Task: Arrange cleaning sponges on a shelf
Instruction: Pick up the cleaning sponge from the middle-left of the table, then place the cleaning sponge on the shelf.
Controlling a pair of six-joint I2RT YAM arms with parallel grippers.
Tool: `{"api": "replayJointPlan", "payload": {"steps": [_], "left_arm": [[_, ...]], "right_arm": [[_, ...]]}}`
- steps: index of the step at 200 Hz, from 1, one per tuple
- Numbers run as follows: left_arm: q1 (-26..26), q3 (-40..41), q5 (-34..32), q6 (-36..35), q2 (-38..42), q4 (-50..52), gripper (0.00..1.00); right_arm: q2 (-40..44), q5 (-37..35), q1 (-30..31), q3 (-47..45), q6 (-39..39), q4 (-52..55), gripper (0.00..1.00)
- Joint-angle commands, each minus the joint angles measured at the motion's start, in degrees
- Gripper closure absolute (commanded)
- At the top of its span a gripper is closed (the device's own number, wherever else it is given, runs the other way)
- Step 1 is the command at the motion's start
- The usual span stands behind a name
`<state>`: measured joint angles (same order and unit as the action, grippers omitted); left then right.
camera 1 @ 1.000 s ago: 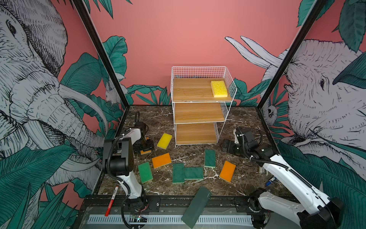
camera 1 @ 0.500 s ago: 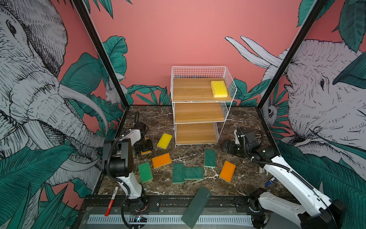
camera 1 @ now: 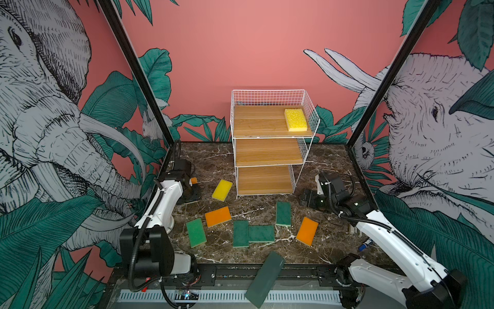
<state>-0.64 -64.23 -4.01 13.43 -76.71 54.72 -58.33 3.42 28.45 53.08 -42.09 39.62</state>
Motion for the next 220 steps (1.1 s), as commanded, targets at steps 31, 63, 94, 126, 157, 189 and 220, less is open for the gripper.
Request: {"api": "replayJointPlan", "payload": {"steps": [31,63,94,126,157,189,220], "left_arm": [[-5.0,-14.3,-1.2,2.3,9.8,14.8,0.37],[-6.6,-23.8,1.5,3.3,10.7,19.5,0.37],[-12.2,-33.1,0.3,4.7,9.5,22.3,0.38],[-21.7,-45.6,-2.2,5.6,3.5,26.4,0.37],[-29.9,-57.5,-5.1,6.0,-2.6,28.4,0.37],[-34.9,-66.4,-6.4,5.5,-8.5,28.4,0.37],[-39.2,-75.3,-6.6,4.7,-13.4,28.1,0.37]], "right_arm": [[-0.8,2.0,-0.2,1.8,1.4,-2.6,0.05],[-1.8,2.6,-0.2,2.7,2.1,-3.6,0.07],[-0.9,2.2,-0.2,2.5,2.0,-3.7,0.07],[-0.6,2.1,-0.1,2.5,2.2,-3.7,0.07],[0.4,1.7,-0.2,2.6,2.3,-3.7,0.08],[1.3,1.4,-0.2,2.4,2.4,-3.3,0.08],[1.7,1.6,-0.2,2.0,2.4,-3.1,0.08]]}}
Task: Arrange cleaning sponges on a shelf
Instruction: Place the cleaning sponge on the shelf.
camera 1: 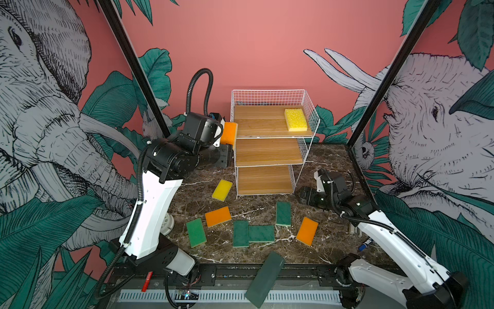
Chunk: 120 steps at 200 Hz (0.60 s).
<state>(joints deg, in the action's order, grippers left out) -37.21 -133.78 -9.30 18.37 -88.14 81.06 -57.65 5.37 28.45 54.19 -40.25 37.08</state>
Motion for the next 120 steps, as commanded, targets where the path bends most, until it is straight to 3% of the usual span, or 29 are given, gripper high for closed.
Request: {"api": "replayJointPlan", "payload": {"steps": [1,26,57,120], "left_arm": [[-2.5,-6.0,-1.3,-0.3,-2.0,1.8,0.37],[-2.6,-6.9,1.2,-0.9,-2.8,-3.3,0.37],[-4.3,-0.6,2.8,-2.3,-0.6,-16.6,0.38],[-4.3,1.6,-1.8,-2.3,-1.6,-27.1,0.37]], "right_arm": [[1.0,-0.3,-0.2,0.9,0.6,-0.6,0.08],[1.2,-0.3,-0.2,0.6,0.7,-0.7,0.08],[1.4,0.4,-0.2,0.3,0.8,-0.9,0.08],[2.1,0.9,-0.2,-0.1,0.9,-1.1,0.08]]}}
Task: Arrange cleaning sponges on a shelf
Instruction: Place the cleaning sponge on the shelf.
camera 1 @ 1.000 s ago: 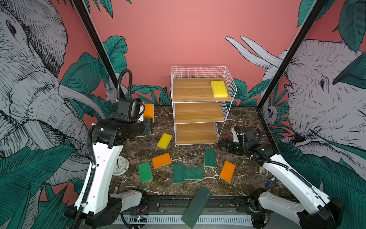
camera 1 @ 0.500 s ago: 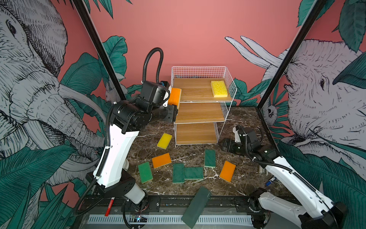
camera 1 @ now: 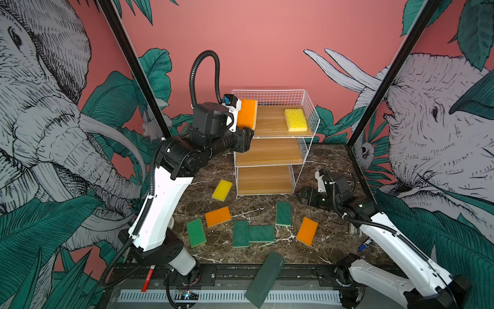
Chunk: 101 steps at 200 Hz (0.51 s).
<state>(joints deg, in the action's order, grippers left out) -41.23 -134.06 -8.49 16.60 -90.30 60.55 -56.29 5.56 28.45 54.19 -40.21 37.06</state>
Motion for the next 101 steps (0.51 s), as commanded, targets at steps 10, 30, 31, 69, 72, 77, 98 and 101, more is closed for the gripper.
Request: {"api": "replayJointPlan", "payload": {"steps": [10,30,31,69,72,77,98,101], "left_arm": [[-0.3,1.6,-3.5,-0.6,0.0,-7.1,0.37],[-0.3,1.1,-3.0,-0.5,-1.3,-8.2,0.37],[-0.3,1.1,-2.9,-0.5,-1.4,-8.3,0.37],[-0.3,0.8,-4.6,1.1,-3.7,-9.1,0.37],[-0.3,0.7,-4.5,1.2,-3.8,-9.2,0.37],[-0.2,0.8,-4.7,1.7,-4.0,-9.2,0.37],[-0.3,0.8,-5.5,4.0,-4.4,-8.9,0.37],[-0.3,1.0,-5.6,4.3,-4.4,-8.9,0.37]], "right_arm": [[0.9,0.7,-0.2,-0.3,0.8,-1.1,0.08],[1.3,0.7,-0.2,-0.4,0.8,-0.9,0.08],[1.3,0.7,-0.2,-0.4,0.8,-0.9,0.08],[1.7,0.7,-0.1,-0.3,0.8,-0.8,0.08],[1.6,0.8,-0.1,-0.3,0.8,-0.8,0.08],[1.7,0.8,-0.2,-0.3,0.8,-0.8,0.08],[1.9,0.4,-0.2,-0.3,1.0,-0.3,0.08],[2.0,0.3,-0.2,-0.3,1.1,-0.3,0.08]]}}
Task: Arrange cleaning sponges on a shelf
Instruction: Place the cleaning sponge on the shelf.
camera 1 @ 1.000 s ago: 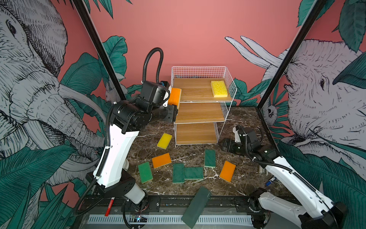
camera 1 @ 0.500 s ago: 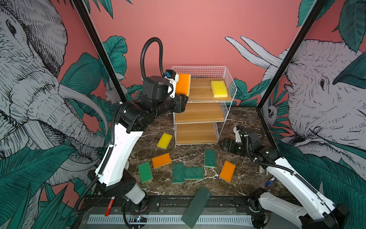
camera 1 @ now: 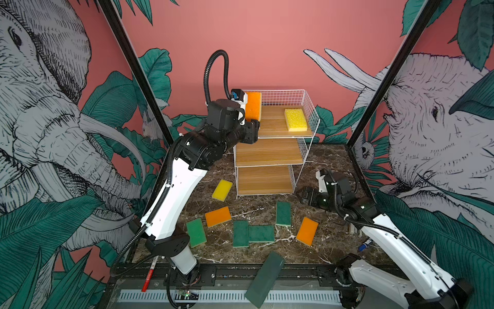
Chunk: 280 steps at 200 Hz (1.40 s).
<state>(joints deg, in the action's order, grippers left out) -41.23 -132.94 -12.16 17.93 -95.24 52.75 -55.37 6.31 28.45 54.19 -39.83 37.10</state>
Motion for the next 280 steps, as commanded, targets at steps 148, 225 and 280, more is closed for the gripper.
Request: {"api": "replayJointPlan", "payload": {"steps": [148,225,280], "left_arm": [[-0.3,5.3,-6.8,7.6,-0.2,-1.7,0.37],[-0.5,5.9,-9.5,7.9,-0.2,-0.9,0.34],[-0.5,5.9,-10.2,8.3,-1.1,-0.1,0.31]], "right_arm": [[2.7,0.0,-0.1,-1.0,0.2,-0.9,0.08],[2.7,0.4,-0.2,-1.1,0.0,-1.2,0.08],[2.8,0.4,-0.2,-1.0,0.0,-1.0,0.08]]}}
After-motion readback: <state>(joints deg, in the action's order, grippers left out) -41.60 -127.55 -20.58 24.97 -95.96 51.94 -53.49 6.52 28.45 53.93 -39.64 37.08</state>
